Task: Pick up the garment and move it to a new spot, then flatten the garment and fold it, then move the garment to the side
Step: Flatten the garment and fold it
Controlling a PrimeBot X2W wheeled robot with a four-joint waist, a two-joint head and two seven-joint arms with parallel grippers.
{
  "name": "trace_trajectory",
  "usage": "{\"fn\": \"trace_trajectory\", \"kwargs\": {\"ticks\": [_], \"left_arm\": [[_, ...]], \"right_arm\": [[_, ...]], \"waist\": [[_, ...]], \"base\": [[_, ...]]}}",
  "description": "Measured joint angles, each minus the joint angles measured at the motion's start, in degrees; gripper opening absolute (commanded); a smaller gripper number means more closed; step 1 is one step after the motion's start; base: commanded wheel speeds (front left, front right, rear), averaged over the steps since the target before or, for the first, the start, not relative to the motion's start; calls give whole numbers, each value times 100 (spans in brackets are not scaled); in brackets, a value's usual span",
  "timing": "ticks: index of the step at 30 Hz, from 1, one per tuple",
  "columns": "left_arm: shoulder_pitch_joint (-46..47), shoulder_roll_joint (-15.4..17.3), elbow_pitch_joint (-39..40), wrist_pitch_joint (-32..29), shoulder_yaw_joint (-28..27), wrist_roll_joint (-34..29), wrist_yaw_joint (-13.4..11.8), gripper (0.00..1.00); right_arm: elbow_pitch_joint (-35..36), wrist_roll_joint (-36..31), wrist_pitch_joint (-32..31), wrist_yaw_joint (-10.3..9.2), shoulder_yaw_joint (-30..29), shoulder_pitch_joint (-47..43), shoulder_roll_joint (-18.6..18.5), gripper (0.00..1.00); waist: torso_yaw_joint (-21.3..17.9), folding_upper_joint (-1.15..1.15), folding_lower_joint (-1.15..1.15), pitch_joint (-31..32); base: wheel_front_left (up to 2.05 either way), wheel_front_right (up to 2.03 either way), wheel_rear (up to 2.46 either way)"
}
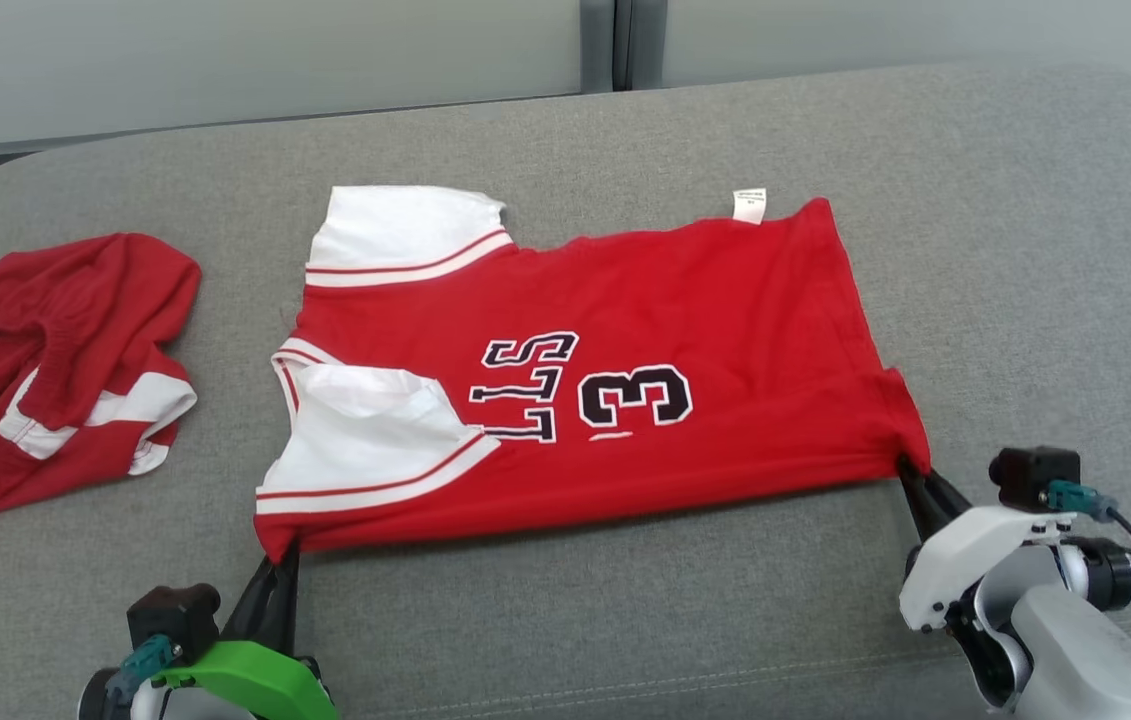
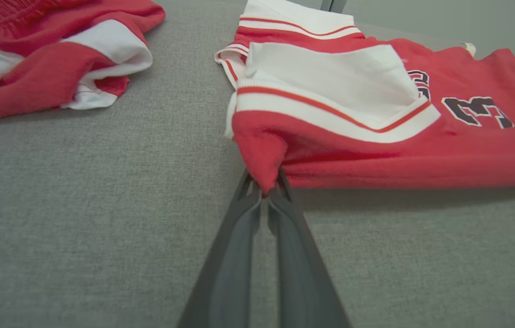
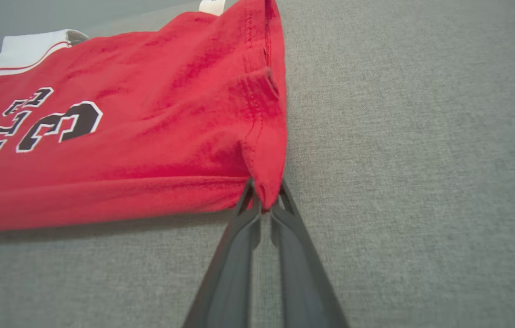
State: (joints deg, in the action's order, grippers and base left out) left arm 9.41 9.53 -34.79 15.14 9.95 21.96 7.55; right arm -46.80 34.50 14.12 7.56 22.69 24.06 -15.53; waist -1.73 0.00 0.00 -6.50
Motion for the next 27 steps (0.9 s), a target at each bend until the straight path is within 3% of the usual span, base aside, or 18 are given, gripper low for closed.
{"fn": "trace_trajectory", "kwargs": {"ticks": [12,21,22,23,26,27], "left_arm": [[-928,-242,324,-1,-302,-31,1,0],[-986,-307,114,-1,-277,11,1,0],[-978,-307,92,-1,-283,11,1,0],[-968,-307,75,-1,-296,11,1,13],[-952,-303,74,-1,-417,-2,0,86],[-950,-305,91,-1,-454,-22,0,100]], "right_arm": [[544,328,-661,2,-74,-902,-171,0],[720,309,-900,0,-211,-1137,-134,0],[726,292,-900,0,-226,-1155,-130,46],[739,255,-898,0,-250,-1172,-127,98],[772,207,-877,-2,-367,-1195,-156,100],[805,207,-850,-3,-408,-1203,-160,100]], "waist": [[63,0,0,463],[137,0,0,462],[134,0,0,463],[128,0,0,464],[101,0,0,459],[94,0,0,456]], "base": [[0,0,0],[0,0,0],[0,0,0],[0,0,0],[0,0,0],[0,0,0]]}}
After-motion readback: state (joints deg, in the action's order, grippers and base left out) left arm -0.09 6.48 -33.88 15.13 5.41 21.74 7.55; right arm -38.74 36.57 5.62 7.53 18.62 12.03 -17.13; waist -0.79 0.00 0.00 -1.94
